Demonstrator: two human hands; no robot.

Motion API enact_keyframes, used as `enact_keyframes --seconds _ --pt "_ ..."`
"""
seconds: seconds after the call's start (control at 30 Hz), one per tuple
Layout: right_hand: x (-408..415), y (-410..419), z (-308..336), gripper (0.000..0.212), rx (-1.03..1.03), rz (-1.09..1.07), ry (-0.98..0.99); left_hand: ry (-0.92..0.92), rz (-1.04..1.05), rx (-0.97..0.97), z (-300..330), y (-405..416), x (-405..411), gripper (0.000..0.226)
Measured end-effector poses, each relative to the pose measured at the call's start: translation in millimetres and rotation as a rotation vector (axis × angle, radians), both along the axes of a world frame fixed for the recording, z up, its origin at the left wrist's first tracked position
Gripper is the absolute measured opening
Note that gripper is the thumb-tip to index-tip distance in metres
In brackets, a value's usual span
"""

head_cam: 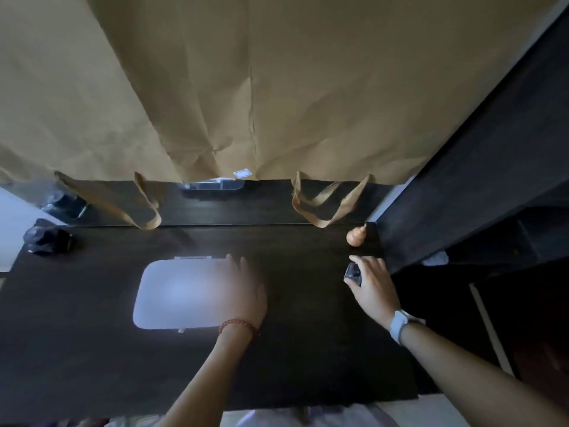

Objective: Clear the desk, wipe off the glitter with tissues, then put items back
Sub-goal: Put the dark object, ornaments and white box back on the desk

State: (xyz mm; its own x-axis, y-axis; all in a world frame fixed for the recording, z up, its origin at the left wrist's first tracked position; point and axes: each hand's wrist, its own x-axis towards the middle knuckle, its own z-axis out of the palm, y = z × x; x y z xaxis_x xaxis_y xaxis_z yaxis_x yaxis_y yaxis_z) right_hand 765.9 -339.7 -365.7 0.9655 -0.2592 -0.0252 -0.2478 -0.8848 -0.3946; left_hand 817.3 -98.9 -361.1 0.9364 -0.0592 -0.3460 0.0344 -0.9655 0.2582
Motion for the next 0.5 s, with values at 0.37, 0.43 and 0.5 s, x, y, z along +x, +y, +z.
enact_keyframes --seconds 0.37,0.43,0.5 --pt "9.6 -17.4 -10.8 0.042 -0.166 -0.119 0.000 -0.050 0.009 0.160 -11.3 -7.1 -5.6 0.068" --pt "-3.7 -11.4 -10.0 0.048 -0.230 -0.046 -0.069 -0.069 0.014 0.146 -12.4 -6.7 -6.0 0.068" --pt "-20.7 -6.6 -14.3 0.050 -0.275 0.050 -0.027 -0.077 0.019 0.131 -12.6 -6.7 -6.3 0.068"
